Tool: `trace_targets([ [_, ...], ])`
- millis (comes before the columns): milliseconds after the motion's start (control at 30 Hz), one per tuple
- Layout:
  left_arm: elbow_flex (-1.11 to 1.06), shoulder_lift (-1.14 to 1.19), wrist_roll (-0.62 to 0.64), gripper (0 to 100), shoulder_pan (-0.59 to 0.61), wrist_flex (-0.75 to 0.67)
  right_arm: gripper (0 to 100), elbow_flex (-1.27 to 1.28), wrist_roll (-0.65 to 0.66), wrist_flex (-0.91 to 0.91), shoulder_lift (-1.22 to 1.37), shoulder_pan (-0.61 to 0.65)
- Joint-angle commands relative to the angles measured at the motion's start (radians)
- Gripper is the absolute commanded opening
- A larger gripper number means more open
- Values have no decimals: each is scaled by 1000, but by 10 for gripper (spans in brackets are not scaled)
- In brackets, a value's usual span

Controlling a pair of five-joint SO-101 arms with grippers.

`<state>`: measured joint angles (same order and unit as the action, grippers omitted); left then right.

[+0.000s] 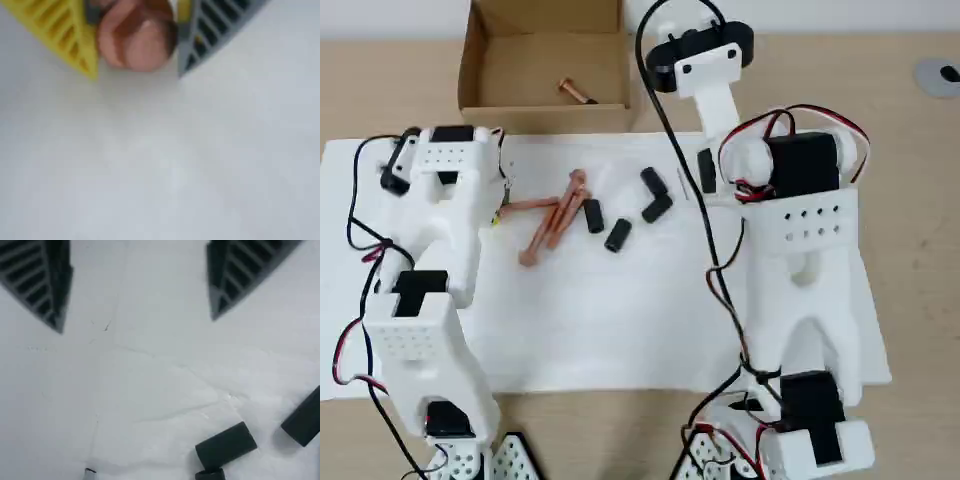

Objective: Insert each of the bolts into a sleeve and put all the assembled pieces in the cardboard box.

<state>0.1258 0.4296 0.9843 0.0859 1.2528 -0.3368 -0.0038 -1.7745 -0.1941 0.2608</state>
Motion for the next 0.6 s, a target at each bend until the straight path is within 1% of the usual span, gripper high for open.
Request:
trace_targets([
  [0,161,-91,-78,5,-20,141,224,2,6,-14,-45,-13],
  [200,390,-214,-199,5,-20,315,224,2,6,-14,-45,-13],
  [300,486,-278,-301,5,-17,393,224,2,6,-14,-45,-13],
  [367,520,-318,-428,5,14,428,224,2,5,-14,-47,-13],
  [400,522,-334,-512,5,35,436,224,2,5,-14,-50,-13],
  [500,494,-377,-825,6,129,442,224,13,5,-14,-51,-8],
  [567,473,-415,-1007,6,187,443,224,51,5,-14,-53,-5],
])
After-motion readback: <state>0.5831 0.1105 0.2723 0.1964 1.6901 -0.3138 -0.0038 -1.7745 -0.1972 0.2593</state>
